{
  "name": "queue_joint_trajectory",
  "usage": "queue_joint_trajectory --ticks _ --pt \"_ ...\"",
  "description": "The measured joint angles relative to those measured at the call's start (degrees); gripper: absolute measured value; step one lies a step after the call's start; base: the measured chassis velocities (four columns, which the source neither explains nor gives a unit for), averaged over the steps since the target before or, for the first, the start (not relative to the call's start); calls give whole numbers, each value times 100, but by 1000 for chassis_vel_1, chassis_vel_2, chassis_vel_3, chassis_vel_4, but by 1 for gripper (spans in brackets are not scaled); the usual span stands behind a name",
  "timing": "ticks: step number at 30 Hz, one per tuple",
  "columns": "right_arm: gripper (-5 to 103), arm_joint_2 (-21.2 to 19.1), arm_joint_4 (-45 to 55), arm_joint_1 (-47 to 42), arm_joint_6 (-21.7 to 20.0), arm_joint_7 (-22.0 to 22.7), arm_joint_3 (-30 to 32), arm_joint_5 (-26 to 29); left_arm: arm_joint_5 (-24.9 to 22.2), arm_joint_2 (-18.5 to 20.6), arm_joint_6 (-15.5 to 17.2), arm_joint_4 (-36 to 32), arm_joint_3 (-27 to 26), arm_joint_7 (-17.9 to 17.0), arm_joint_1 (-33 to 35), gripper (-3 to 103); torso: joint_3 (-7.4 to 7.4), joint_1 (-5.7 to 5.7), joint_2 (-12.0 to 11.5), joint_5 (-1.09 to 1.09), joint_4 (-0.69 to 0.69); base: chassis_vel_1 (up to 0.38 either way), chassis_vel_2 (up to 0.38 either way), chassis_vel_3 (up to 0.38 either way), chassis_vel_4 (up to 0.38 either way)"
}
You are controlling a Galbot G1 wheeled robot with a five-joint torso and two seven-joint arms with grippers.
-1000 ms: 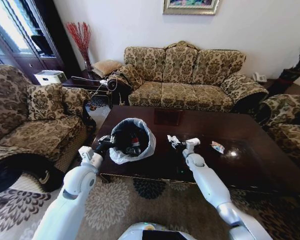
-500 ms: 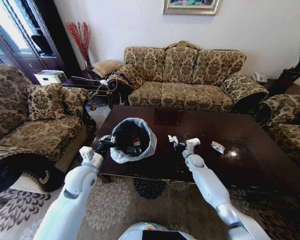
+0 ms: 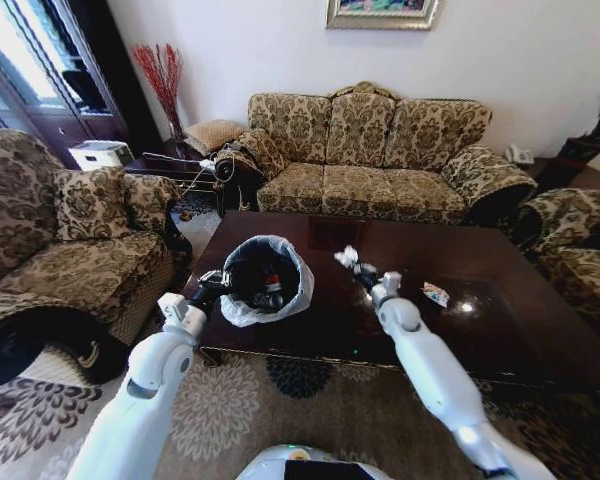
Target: Move to the front of the table and place the trash on the table into the trash bin.
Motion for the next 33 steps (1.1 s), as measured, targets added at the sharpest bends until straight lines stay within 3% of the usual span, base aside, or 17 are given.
queue_joint_trajectory --ticks 4,7,11,15,20,22,23,24,26,27,29,31,33 --pt "0 -197 897 175 -72 -15 -100 422 16 -9 0 5 18 0 4 4 0 0 0 -1 1 0 0 0 0" --pt "0 -595 2004 340 -295 -439 -266 1237 67 -17 0 9 44 1 17 4 0 0 0 0 1 0 0 0 0" --pt "0 -1025 2737 290 -472 -615 -658 1665 111 -38 8 21 101 0 10 4 0 -1 1 -1 0 0 0 0 0" --pt "0 -1292 2927 136 -530 -805 -1204 1393 122 -33 33 27 152 -2 -19 4 0 -1 0 0 0 0 0 0 0" --pt "-2 -1323 2711 89 -530 -811 -1566 842 121 -5 54 13 150 -7 -16 4 1 0 0 0 0 0 0 0 0" --pt "9 -1261 2616 118 -527 -794 -1667 724 121 -4 61 -17 134 -7 7 4 1 0 0 0 0 0 0 0 0" --pt "9 -1261 2616 118 -527 -794 -1667 724 121 -4 61 -17 134 -7 7 4 1 0 0 0 0 0 0 0 0" --pt "20 -1239 2603 144 -527 -787 -1681 706 121 -8 69 -32 124 -7 16 4 1 0 0 0 0 0 0 0 0" --pt "20 -1235 2601 160 -527 -787 -1682 702 120 -11 78 -39 117 -8 22 4 0 0 0 0 1 0 0 0 0" --pt "31 -1239 2596 176 -527 -790 -1681 700 121 -15 85 -45 109 -8 27 4 0 0 0 0 0 0 0 0 0" --pt "41 -1260 2585 179 -523 -810 -1666 698 123 -19 88 -45 102 -10 29 4 1 0 0 0 0 0 0 0 0" --pt "41 -1260 2584 179 -520 -810 -1663 697 123 -20 88 -45 102 -10 29 4 1 0 0 0 0 0 0 0 0" --pt "58 -1260 2575 175 -503 -799 -1651 691 126 -24 91 -52 102 -11 28 4 1 0 0 0 0 0 0 0 0"
